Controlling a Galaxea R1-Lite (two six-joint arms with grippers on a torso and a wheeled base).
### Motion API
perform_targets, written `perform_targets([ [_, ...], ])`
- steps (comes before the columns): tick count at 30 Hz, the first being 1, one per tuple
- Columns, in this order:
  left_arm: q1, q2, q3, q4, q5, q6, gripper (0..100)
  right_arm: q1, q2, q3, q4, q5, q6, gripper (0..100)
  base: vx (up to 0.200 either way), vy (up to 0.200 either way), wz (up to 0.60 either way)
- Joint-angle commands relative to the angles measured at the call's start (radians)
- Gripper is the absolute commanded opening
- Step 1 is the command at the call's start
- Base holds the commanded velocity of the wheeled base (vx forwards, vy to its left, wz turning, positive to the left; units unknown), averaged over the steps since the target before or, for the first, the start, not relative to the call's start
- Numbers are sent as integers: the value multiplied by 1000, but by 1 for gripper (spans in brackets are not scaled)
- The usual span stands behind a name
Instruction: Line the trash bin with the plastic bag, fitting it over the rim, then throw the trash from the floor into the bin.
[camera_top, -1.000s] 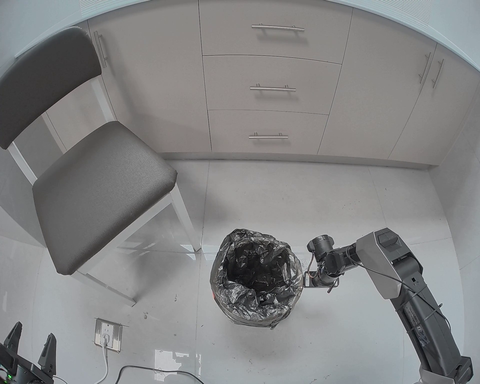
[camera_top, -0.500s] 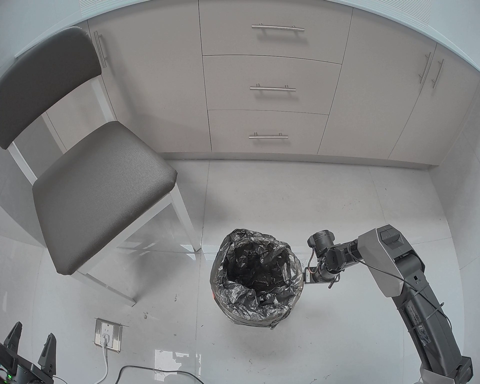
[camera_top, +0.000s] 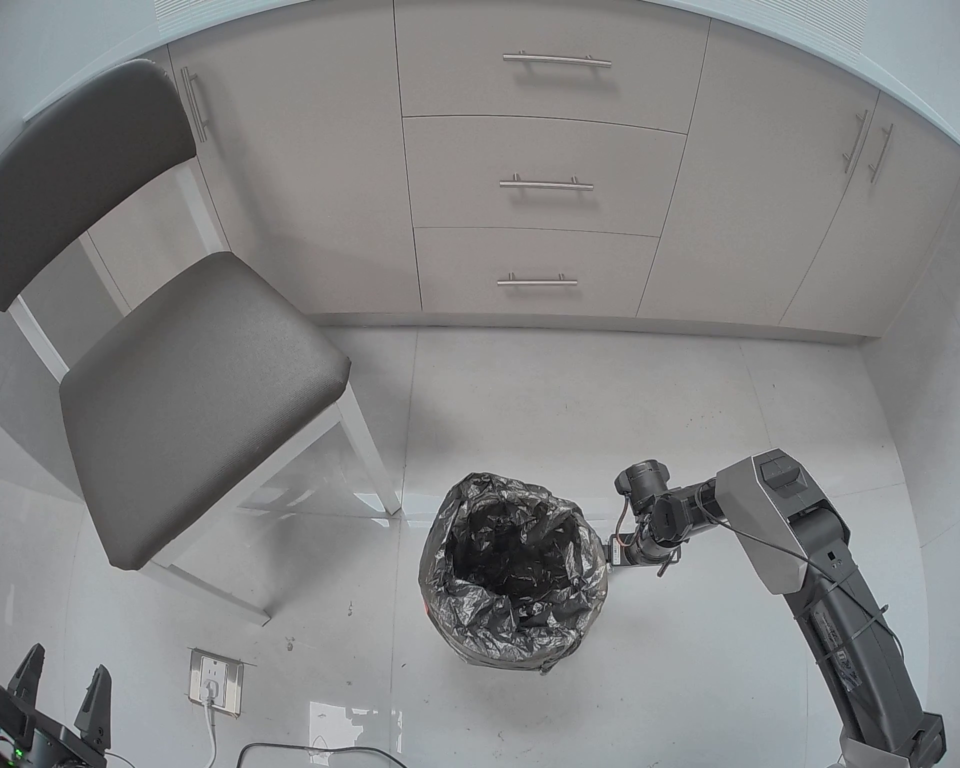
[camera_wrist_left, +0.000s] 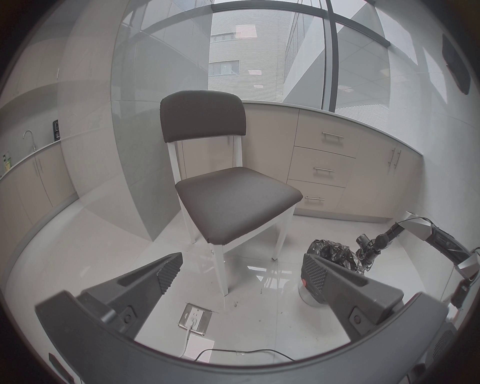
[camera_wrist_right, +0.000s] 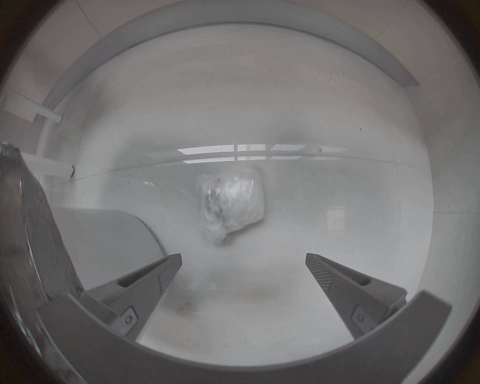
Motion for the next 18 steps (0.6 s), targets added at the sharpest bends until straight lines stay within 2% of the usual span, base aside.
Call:
perform_targets([
  [1,0,1,0,1,0,-1,100,1,3,0,0,-1,0,100,200,0,0],
  [3,0,1,0,-1,0,-1,100,1,3,0,1,-1,0,100,200,0,0],
  [16,0,1,0,-1,0,-3,100,48,91,0,7,-14,-37,100,0,0,0],
  [18,0,1,0,-1,0,-3,100,50,104,0,6,-32,-38,100,0,0,0],
])
